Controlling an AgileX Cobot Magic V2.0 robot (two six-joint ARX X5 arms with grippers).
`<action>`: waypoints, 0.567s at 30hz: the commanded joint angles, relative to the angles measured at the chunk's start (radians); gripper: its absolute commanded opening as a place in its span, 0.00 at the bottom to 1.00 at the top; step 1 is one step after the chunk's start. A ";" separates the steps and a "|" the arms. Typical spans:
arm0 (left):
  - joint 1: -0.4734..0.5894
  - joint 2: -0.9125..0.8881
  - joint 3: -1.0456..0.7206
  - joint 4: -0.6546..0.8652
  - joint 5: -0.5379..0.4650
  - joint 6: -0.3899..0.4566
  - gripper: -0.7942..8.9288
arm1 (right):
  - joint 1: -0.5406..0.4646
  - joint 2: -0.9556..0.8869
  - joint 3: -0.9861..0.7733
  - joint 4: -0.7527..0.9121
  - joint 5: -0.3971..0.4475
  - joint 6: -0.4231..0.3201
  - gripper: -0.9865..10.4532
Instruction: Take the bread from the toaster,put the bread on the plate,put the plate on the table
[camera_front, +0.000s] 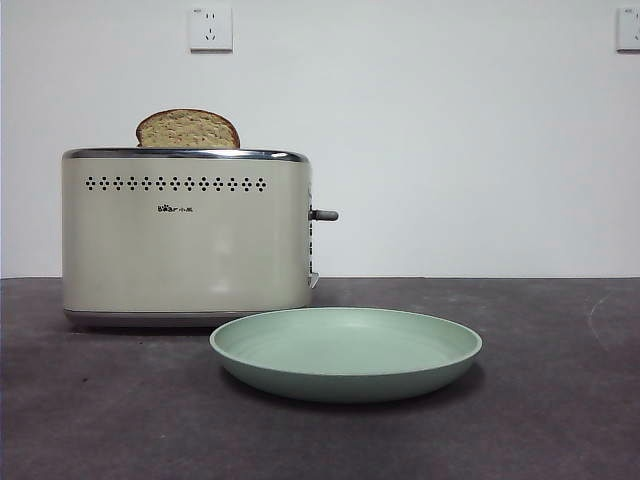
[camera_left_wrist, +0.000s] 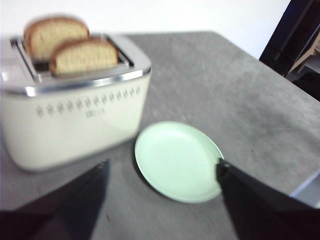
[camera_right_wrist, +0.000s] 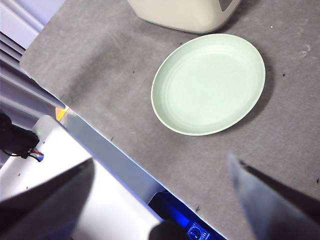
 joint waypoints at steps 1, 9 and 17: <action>-0.002 0.020 0.001 0.073 -0.001 0.030 0.70 | 0.002 0.001 0.002 0.003 0.002 -0.001 0.64; -0.024 0.195 0.001 0.329 0.000 0.130 0.70 | 0.002 0.029 0.002 0.004 0.002 -0.001 0.64; -0.092 0.458 0.001 0.695 -0.053 0.183 0.70 | 0.002 0.058 0.002 0.004 0.002 -0.001 0.64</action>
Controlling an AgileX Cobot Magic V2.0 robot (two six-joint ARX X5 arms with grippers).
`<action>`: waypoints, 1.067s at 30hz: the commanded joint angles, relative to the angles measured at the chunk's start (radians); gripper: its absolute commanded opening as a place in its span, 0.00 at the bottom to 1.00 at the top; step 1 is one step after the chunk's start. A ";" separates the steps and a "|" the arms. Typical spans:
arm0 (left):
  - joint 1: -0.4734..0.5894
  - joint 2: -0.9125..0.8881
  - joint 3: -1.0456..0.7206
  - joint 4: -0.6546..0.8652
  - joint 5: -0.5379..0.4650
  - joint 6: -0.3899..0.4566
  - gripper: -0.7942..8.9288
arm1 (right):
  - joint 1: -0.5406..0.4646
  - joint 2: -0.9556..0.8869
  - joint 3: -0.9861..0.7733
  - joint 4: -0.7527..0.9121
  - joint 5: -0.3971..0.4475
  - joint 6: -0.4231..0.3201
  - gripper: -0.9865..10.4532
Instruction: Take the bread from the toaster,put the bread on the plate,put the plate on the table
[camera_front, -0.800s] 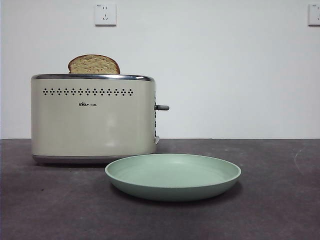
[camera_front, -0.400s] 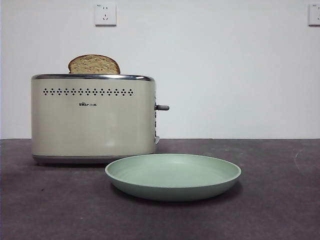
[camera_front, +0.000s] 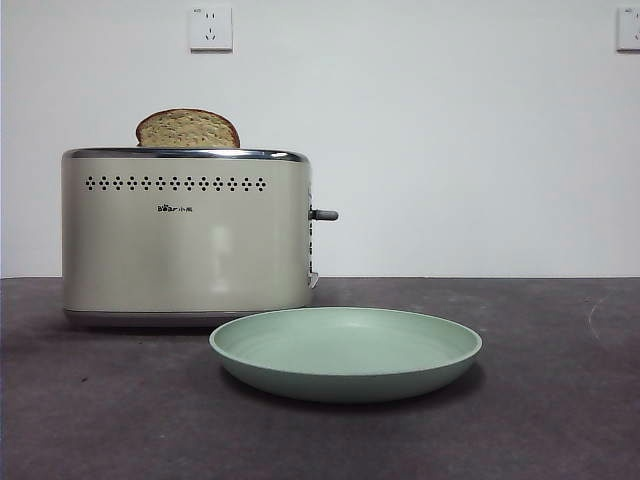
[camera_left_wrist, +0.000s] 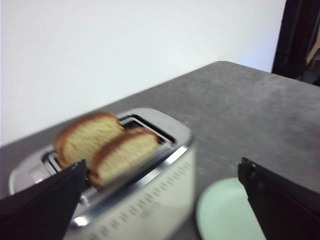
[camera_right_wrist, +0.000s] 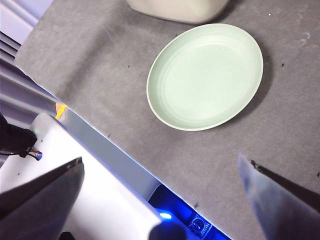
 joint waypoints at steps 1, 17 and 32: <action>-0.023 0.090 0.002 0.120 -0.019 0.047 0.70 | 0.002 0.007 0.002 0.004 -0.001 -0.002 0.64; -0.130 0.591 0.198 0.234 -0.120 0.161 0.70 | 0.002 0.032 0.002 0.003 0.000 -0.003 0.64; -0.151 0.634 0.204 0.180 -0.179 0.167 0.07 | 0.002 0.032 0.002 0.003 0.002 -0.003 0.64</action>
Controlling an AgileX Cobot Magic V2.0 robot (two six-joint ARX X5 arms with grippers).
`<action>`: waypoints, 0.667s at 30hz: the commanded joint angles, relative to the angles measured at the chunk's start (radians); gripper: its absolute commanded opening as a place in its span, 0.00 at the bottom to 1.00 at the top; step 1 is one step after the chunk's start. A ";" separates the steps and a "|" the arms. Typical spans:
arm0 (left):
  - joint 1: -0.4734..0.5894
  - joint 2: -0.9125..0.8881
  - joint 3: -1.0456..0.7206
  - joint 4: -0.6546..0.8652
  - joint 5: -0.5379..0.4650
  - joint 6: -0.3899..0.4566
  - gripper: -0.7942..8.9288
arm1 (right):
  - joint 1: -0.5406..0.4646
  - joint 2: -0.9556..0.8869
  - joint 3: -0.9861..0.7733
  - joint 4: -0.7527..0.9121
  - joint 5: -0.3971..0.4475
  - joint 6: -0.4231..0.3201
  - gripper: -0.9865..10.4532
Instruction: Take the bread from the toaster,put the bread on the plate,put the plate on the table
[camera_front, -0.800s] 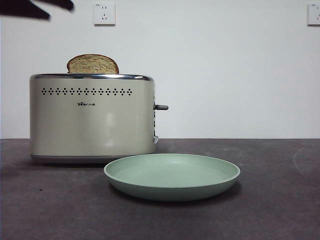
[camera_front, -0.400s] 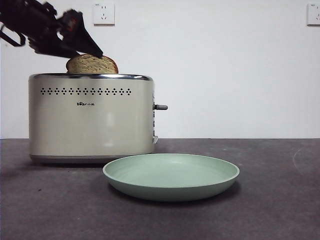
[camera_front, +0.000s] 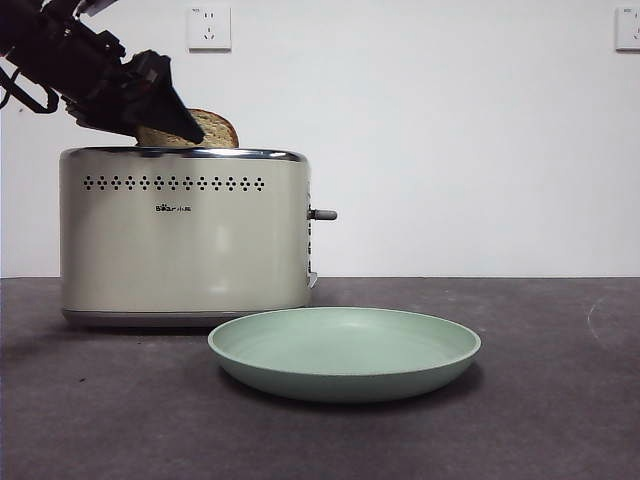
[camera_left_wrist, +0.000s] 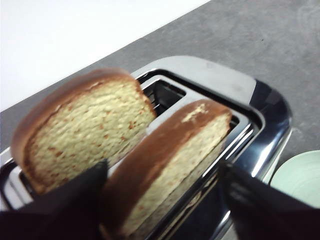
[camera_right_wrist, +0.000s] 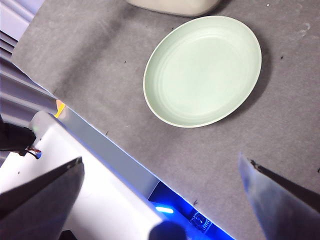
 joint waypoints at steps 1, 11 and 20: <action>-0.002 0.002 -0.003 -0.017 0.005 0.008 0.07 | 0.002 0.000 0.002 0.003 0.001 -0.003 0.64; -0.002 -0.011 0.033 -0.017 0.005 0.001 0.07 | 0.002 0.000 0.002 0.003 0.002 -0.002 0.63; -0.002 -0.057 0.182 -0.151 0.009 0.002 0.07 | 0.002 0.000 0.002 0.004 0.002 -0.003 0.63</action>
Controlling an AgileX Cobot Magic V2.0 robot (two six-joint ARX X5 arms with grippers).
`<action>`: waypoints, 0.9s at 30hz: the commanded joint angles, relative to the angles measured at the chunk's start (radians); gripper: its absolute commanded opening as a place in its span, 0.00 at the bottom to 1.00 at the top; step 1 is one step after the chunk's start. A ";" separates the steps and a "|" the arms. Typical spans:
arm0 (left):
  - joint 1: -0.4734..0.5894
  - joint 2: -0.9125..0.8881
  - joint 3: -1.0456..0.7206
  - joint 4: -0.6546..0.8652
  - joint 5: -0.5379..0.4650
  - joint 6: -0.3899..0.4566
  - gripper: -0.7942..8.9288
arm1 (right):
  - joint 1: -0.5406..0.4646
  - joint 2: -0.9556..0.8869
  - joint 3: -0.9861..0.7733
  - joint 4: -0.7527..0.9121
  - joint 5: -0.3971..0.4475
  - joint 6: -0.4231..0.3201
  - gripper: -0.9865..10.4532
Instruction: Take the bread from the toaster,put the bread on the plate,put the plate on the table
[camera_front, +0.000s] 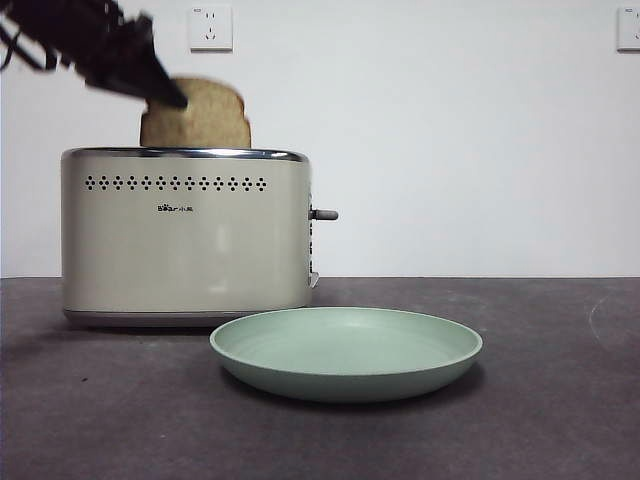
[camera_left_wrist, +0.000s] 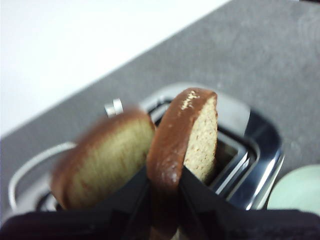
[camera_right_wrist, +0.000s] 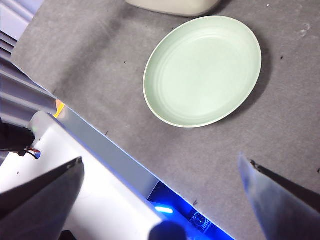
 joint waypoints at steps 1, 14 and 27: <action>-0.004 -0.028 0.054 -0.018 0.016 -0.005 0.07 | 0.002 0.000 0.002 0.003 0.000 -0.003 0.63; -0.004 -0.216 0.231 -0.317 0.019 -0.038 0.07 | 0.002 0.009 0.002 0.035 0.053 -0.002 0.63; -0.004 -0.507 0.231 -0.802 0.195 -0.190 0.08 | 0.002 0.162 0.002 0.155 0.156 0.066 0.63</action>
